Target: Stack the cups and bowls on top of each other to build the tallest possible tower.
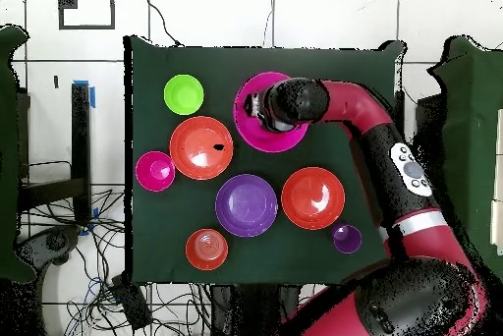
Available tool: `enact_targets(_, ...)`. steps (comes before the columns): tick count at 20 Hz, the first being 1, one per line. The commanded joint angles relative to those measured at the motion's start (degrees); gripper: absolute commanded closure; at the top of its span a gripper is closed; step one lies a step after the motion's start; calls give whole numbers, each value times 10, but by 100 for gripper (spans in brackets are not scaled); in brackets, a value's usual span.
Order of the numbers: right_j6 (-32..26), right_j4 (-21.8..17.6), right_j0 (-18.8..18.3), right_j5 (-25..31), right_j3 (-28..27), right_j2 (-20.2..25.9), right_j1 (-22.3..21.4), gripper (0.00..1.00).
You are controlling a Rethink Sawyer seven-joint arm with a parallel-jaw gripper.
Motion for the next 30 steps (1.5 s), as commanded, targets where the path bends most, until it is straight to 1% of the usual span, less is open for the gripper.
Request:
enact_targets(1,-144,-35,49,9,-1,5,-7,0)
enact_targets(4,-123,-34,59,9,-2,-5,-10,0)
enact_targets(8,-129,-33,55,0,1,-7,-9,0)
enact_targets(12,-115,-37,54,-12,11,-12,-14,0)
enact_targets(16,-112,-39,44,-25,23,-12,-13,0)
enact_targets(23,-125,-34,39,7,8,-15,-16,0)
enact_targets(27,-151,-34,45,44,-14,-17,-20,0)
enact_targets(30,-150,-31,51,72,-16,-23,-30,0)
